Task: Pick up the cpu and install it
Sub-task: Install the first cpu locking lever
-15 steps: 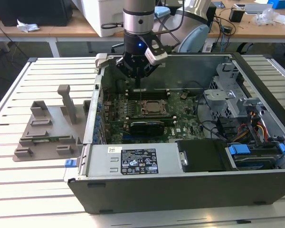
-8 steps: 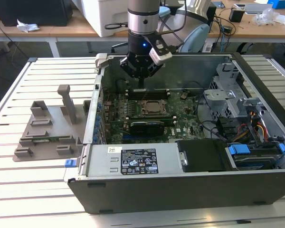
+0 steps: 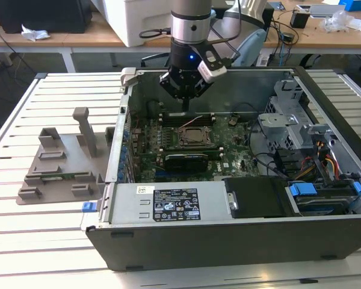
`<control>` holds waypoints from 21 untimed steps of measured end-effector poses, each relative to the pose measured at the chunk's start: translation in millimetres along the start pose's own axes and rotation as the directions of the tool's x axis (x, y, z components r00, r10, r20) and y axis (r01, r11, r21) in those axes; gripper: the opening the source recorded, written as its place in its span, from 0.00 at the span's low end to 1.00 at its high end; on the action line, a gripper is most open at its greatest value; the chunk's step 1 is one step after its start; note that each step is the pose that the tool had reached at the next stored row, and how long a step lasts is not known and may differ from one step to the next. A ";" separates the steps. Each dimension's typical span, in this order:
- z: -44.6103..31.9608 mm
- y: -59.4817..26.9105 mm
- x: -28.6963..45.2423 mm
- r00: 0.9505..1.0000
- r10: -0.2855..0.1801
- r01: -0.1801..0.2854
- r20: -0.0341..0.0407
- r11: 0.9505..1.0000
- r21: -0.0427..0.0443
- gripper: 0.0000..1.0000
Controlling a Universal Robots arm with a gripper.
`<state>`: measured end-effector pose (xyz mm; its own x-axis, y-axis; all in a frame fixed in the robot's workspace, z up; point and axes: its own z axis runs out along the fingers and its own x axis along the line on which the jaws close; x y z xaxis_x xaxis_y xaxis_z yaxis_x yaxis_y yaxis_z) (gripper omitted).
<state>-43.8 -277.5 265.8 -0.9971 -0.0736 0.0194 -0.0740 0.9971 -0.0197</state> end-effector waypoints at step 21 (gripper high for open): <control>27.0 -4.9 -2.4 1.000 -0.004 0.005 0.005 0.998 -0.067 0.11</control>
<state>-41.5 -282.8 238.9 -0.9969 -0.0779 0.0148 -0.0771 0.9959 0.0474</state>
